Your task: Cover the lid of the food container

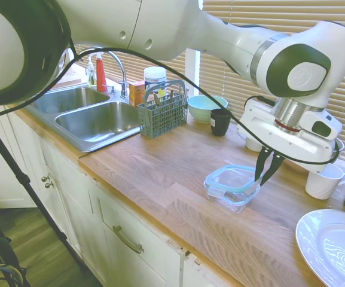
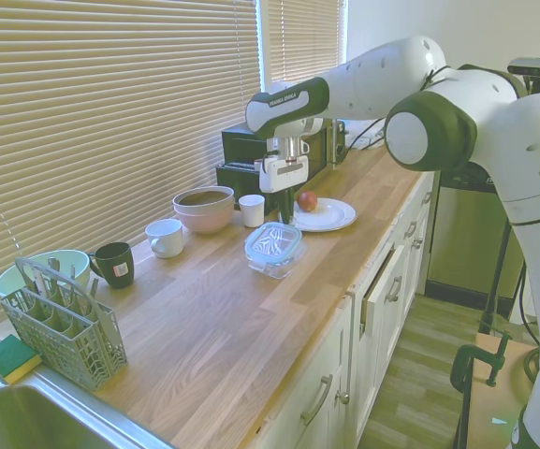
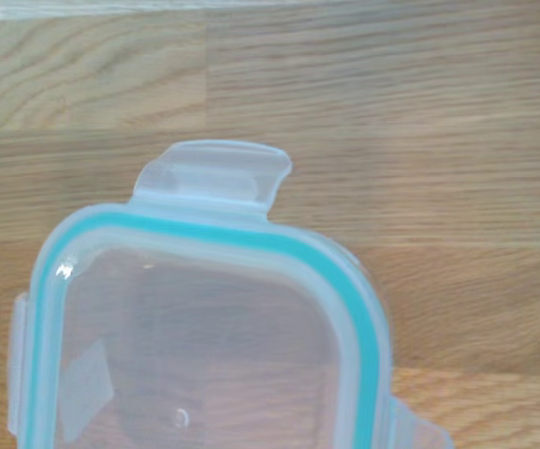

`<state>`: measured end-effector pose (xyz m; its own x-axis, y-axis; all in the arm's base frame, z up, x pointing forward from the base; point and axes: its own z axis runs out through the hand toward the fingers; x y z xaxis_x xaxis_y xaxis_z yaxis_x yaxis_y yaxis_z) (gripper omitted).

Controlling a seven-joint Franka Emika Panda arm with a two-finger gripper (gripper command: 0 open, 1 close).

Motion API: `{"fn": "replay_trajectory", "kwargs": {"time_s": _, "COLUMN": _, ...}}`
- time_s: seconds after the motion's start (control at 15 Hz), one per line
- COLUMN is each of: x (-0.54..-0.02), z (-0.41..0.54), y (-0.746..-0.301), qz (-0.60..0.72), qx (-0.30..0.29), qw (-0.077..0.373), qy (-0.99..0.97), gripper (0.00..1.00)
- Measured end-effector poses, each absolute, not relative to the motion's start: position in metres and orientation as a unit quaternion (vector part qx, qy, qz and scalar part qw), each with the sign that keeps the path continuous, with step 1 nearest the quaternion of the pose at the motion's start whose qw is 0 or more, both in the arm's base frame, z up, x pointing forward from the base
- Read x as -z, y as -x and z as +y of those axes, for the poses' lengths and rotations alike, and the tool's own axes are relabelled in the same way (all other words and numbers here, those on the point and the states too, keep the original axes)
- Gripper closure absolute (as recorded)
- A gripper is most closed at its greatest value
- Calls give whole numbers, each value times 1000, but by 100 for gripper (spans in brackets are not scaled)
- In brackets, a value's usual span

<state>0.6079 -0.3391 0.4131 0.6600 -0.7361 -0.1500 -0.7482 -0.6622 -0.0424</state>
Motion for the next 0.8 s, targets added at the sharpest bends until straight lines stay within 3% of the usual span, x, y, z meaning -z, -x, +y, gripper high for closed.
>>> {"fn": "replay_trajectory", "kwargs": {"time_s": 0.6, "x": -386, "z": -343, "y": -610, "qz": 408, "qx": -68, "qw": 32, "qy": 910, "gripper": 100}}
{"fn": "replay_trajectory", "kwargs": {"time_s": 0.67, "x": -387, "z": -343, "y": -610, "qz": 407, "qx": -68, "qw": 30, "qy": 910, "gripper": 0}}
{"fn": "replay_trajectory", "kwargs": {"time_s": 0.8, "x": -387, "z": -344, "y": -610, "qz": 406, "qx": -67, "qw": 26, "qy": 911, "gripper": 0}}
